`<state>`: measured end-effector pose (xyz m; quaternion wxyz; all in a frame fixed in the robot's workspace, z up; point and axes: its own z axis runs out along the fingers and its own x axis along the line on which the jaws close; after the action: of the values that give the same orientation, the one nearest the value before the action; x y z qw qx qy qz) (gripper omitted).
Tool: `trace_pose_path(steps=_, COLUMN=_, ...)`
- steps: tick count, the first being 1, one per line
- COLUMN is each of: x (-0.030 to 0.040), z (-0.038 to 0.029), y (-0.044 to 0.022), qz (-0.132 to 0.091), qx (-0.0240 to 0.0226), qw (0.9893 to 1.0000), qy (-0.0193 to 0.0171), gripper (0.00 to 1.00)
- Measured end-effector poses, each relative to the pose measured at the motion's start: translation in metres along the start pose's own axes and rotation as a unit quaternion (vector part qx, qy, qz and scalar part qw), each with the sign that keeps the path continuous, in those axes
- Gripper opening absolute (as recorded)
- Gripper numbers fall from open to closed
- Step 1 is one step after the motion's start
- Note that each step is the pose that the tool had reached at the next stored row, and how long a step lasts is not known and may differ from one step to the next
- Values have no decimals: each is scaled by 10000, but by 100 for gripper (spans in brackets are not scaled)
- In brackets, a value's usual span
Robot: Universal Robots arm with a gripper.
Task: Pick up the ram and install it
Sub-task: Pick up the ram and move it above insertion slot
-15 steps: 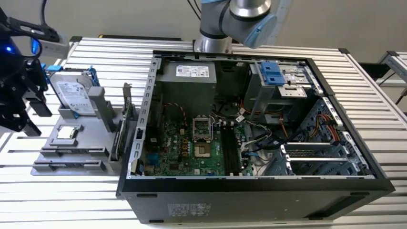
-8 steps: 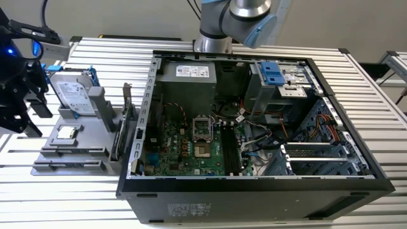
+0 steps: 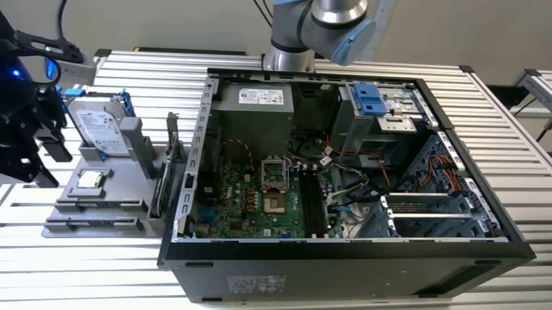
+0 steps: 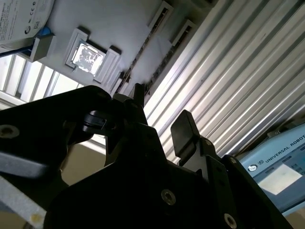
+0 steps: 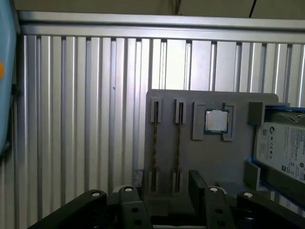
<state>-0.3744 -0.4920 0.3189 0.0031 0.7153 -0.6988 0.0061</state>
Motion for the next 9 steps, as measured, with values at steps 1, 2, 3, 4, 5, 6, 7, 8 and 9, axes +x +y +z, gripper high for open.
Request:
trace_pose_path(steps=1, x=1, z=5, y=0, qz=-3, qx=0, qw=10000, qy=0, gripper=100)
trace_pose_path(steps=2, x=1, z=10, y=0, qz=-5, qx=1, qw=10000, qy=0, gripper=100)
trace_pose_path(steps=3, x=2, z=15, y=0, qz=-8, qx=1, qw=10000, qy=0, gripper=100)
trace_pose_path(steps=4, x=2, z=19, y=0, qz=-10, qx=0, qw=10000, qy=0, gripper=100)
trace_pose_path(steps=5, x=2, z=25, y=0, qz=-13, qx=0, qw=10000, qy=0, gripper=100)
trace_pose_path(steps=6, x=3, z=29, y=0, qz=-15, qx=0, qw=10000, qy=0, gripper=100)
trace_pose_path(steps=7, x=4, z=34, y=0, qz=-18, qx=1, qw=10000, qy=0, gripper=100)
trace_pose_path(steps=8, x=4, z=39, y=0, qz=-21, qx=0, qw=10000, qy=0, gripper=100)
trace_pose_path(steps=9, x=4, z=44, y=0, qz=-23, qx=0, qw=10000, qy=0, gripper=100)
